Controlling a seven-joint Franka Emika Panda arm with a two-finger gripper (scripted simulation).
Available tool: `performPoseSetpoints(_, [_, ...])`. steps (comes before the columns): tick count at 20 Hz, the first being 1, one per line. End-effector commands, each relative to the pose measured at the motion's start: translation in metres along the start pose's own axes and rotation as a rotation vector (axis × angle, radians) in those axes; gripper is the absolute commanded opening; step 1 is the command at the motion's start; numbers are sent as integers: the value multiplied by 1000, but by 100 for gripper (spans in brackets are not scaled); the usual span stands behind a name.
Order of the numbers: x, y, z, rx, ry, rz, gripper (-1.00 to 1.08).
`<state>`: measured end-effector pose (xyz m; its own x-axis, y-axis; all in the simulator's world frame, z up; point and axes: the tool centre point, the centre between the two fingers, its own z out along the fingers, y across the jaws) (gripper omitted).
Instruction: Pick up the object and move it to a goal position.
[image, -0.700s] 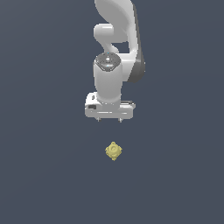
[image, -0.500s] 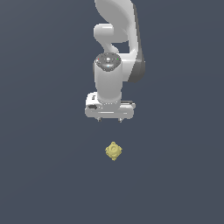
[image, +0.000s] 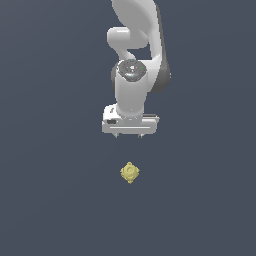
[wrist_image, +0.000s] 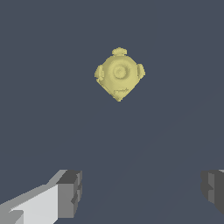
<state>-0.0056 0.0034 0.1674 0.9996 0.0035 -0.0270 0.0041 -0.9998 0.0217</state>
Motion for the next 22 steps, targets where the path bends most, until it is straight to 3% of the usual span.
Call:
performPoseSetpoints(1, [1,1,0,0,0,5,100])
performPoseSetpoints(11, [19,0,9,7,3,118,100])
performPoseSetpoints(22, [61,-1,35,20,9,399,100])
